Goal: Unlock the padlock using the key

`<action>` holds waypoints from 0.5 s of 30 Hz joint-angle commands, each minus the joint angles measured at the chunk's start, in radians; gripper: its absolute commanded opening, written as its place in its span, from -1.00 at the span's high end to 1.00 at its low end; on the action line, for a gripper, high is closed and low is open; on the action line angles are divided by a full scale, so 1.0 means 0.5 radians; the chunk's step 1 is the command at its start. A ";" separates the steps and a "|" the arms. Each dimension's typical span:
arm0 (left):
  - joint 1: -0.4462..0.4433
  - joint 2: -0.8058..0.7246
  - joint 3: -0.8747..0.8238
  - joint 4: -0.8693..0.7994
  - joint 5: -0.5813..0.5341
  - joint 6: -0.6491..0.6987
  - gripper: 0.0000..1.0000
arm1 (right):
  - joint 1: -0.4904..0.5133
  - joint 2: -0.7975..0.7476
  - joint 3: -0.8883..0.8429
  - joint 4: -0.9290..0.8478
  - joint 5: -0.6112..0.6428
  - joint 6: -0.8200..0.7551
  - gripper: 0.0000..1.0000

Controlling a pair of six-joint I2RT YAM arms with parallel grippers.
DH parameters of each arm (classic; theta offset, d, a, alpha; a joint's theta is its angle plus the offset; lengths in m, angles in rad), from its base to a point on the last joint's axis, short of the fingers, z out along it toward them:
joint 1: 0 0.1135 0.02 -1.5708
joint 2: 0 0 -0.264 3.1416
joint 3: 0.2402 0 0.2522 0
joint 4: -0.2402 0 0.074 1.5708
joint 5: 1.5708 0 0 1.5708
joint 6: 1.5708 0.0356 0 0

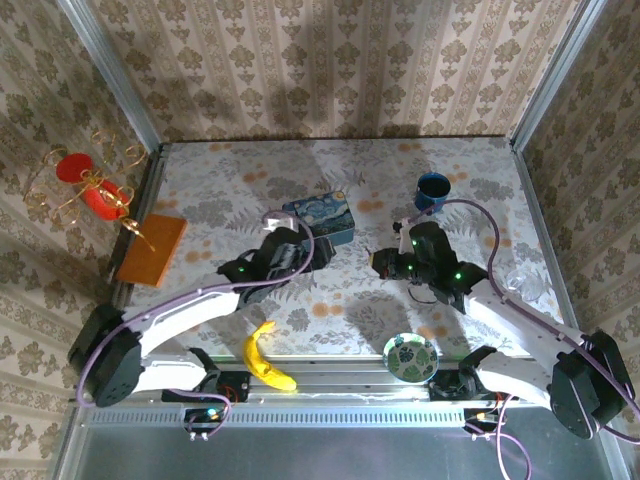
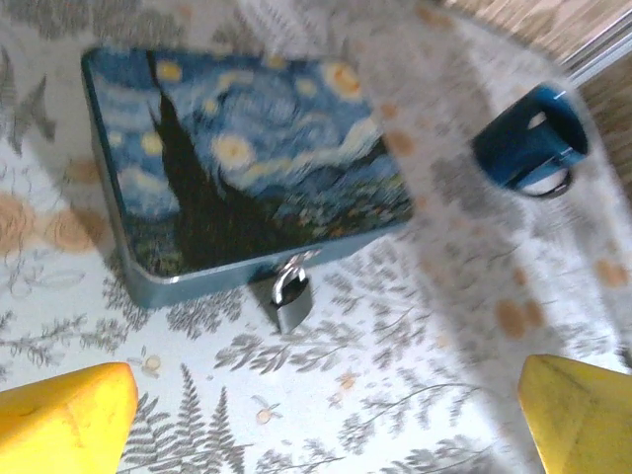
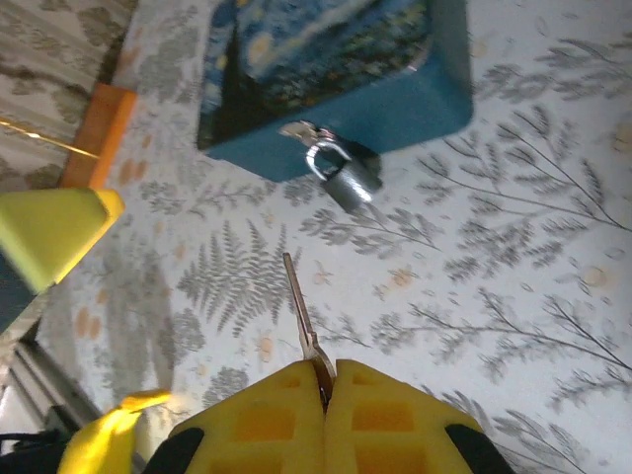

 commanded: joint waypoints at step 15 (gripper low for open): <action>-0.259 0.980 0.748 -0.613 -0.543 -0.398 -1.00 | -0.016 -0.018 -0.045 -0.247 0.288 -0.029 1.00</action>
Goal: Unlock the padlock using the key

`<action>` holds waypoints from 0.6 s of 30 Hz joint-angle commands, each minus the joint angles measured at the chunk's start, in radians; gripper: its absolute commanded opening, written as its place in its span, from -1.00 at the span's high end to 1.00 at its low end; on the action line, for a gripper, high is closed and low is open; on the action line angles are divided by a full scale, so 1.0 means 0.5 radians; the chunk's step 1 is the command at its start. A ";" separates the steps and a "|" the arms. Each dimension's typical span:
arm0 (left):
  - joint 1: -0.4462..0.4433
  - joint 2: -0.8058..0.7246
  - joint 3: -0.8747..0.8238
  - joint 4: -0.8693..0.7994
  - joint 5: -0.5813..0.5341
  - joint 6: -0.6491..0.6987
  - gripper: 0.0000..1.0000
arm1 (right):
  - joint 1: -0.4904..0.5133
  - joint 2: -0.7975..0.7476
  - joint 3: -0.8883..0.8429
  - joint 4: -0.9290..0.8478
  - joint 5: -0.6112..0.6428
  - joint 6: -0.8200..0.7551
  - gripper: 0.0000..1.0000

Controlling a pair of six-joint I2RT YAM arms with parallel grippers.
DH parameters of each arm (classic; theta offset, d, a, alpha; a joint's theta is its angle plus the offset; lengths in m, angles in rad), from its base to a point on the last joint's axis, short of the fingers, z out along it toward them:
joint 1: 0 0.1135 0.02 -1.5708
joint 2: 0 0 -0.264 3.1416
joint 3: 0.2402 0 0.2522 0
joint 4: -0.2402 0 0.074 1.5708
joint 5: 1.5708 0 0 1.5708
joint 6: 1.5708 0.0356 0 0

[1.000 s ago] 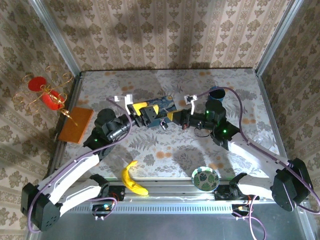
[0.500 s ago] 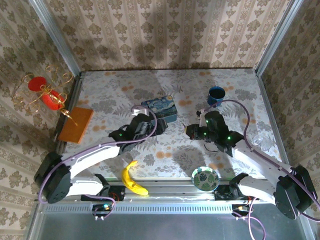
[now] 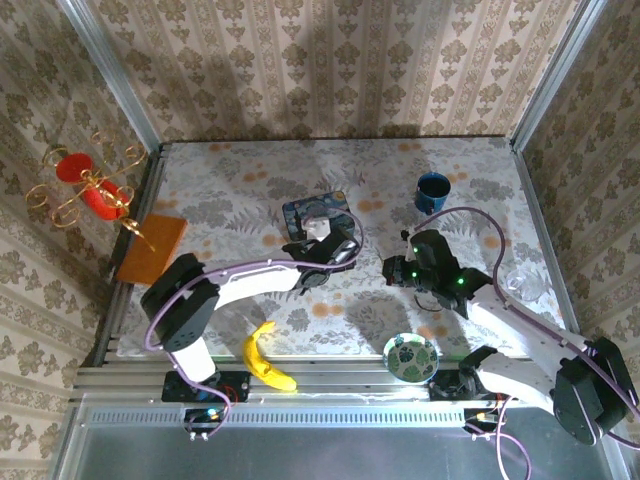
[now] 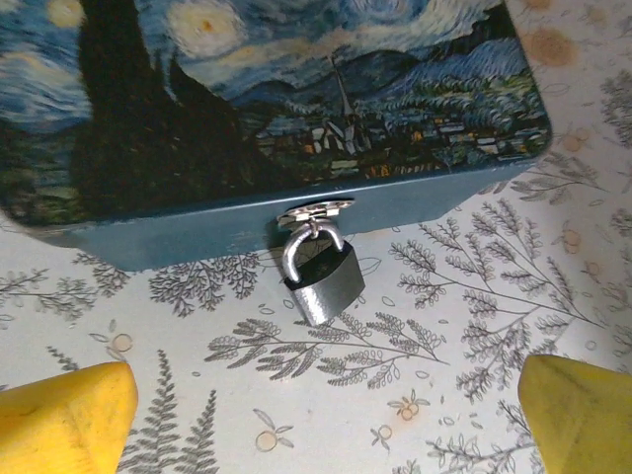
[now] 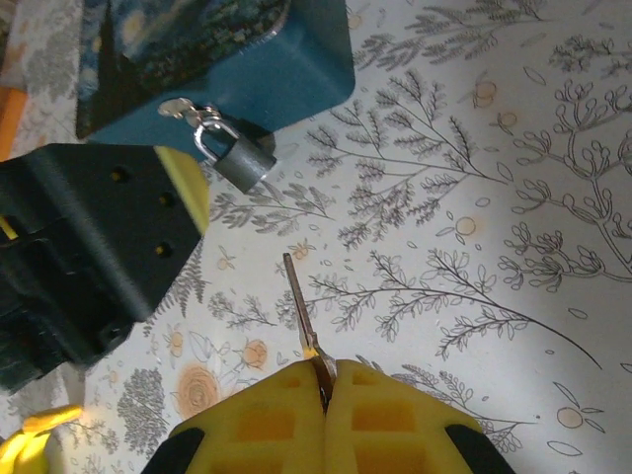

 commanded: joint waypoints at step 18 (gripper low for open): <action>0.133 0.643 0.586 -0.326 -0.214 -0.056 -0.70 | -0.093 0.080 0.011 -0.035 0.071 0.018 1.00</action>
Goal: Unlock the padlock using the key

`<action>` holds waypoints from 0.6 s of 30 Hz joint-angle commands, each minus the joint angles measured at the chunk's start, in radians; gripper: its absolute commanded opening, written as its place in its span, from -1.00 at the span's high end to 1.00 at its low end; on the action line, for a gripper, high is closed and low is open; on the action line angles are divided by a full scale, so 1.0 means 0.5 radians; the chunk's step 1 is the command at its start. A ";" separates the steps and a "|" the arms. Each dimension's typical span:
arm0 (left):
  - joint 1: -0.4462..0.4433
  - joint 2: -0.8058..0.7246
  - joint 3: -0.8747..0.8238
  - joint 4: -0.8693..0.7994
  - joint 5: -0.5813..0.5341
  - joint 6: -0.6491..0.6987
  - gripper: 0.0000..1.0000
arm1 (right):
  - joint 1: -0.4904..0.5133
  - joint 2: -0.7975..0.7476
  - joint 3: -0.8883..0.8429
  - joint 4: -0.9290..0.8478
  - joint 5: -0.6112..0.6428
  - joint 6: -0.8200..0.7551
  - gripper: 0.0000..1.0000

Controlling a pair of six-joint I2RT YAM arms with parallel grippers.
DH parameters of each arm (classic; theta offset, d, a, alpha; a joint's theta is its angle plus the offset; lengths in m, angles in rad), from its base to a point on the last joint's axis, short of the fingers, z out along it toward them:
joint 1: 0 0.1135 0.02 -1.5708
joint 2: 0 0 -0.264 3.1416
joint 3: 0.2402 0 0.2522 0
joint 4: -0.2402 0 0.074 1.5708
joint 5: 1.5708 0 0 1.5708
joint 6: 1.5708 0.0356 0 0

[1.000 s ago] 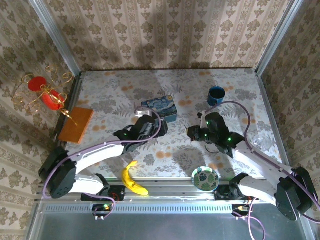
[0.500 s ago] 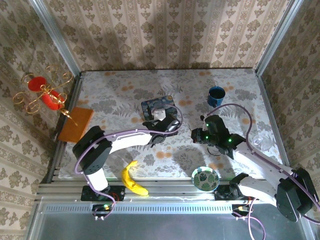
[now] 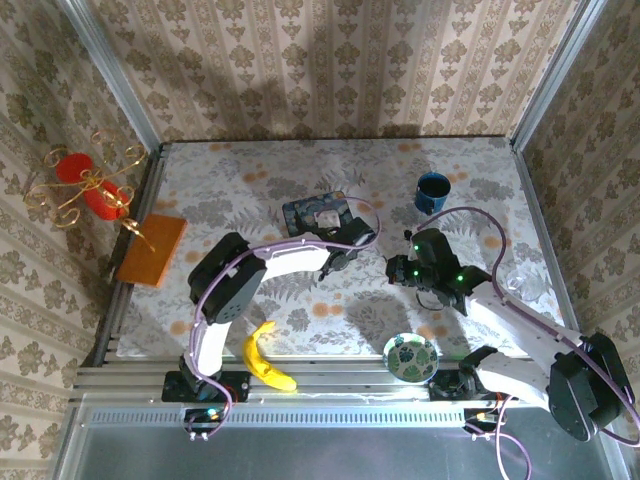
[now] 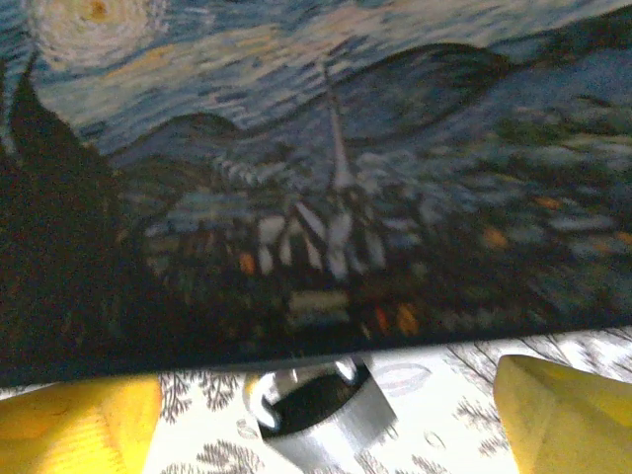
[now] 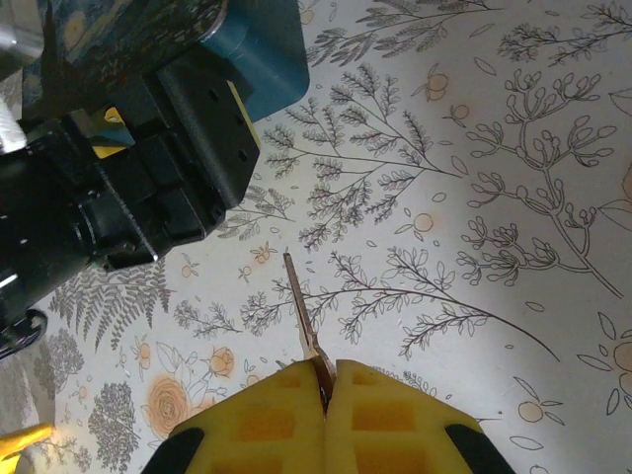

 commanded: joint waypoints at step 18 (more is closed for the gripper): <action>0.112 0.176 0.128 0.061 0.075 0.147 -0.12 | -0.043 0.183 0.052 0.094 -0.048 0.022 1.00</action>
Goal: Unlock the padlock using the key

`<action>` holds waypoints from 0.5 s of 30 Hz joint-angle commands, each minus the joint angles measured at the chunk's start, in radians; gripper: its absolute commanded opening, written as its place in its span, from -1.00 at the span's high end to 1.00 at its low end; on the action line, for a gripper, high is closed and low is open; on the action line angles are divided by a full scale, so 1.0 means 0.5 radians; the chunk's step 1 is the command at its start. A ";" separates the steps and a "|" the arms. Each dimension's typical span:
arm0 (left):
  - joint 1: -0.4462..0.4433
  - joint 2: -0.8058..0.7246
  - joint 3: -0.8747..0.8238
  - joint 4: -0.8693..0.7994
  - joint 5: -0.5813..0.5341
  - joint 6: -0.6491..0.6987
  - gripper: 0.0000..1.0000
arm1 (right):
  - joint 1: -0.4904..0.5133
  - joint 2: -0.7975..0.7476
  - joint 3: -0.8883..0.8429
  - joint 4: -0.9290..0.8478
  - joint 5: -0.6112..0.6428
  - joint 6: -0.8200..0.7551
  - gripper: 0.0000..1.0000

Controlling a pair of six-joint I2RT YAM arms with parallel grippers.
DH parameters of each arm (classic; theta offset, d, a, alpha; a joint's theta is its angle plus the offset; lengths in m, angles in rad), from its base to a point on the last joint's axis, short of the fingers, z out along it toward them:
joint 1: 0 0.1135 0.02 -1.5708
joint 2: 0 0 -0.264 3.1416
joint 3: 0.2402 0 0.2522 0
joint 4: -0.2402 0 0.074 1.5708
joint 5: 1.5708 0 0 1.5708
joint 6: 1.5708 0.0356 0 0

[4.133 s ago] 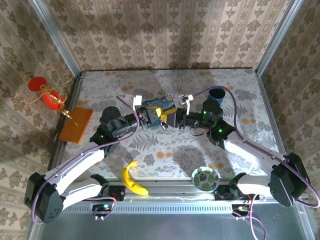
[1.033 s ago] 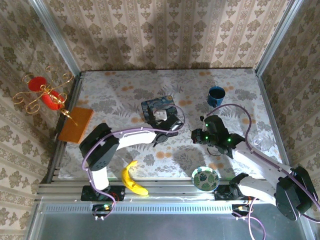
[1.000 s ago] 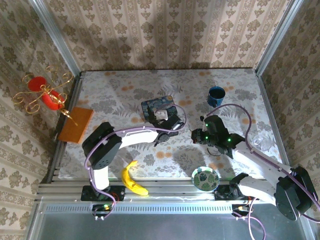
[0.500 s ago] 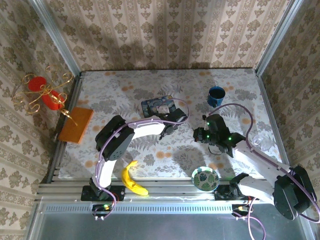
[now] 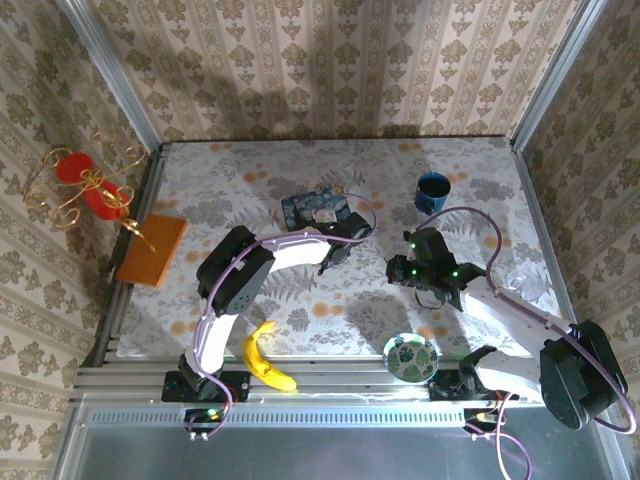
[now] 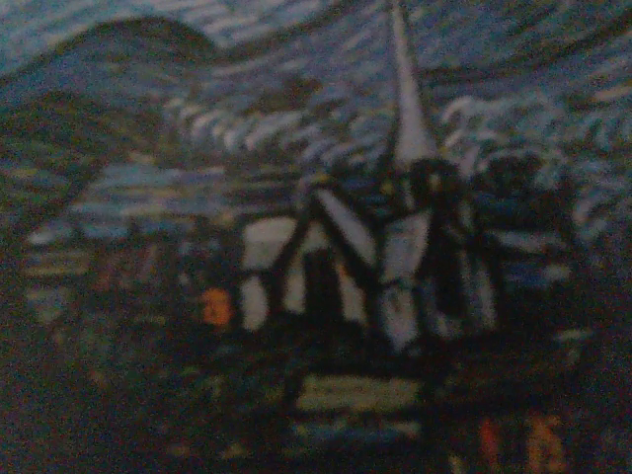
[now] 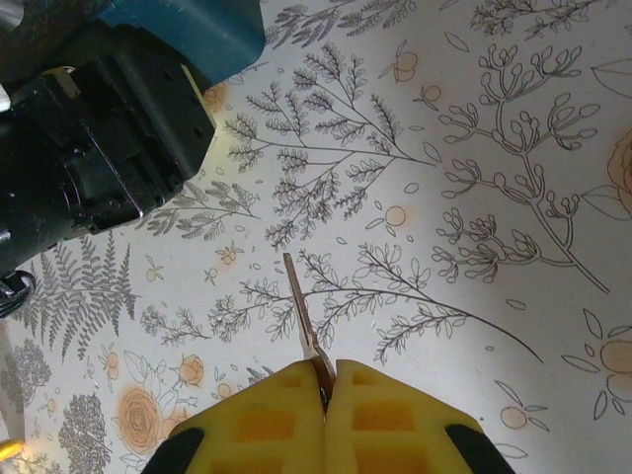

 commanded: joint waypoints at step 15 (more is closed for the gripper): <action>0.041 -0.011 -0.032 0.172 0.099 0.144 0.32 | -0.011 0.062 0.026 0.114 -0.070 0.038 1.00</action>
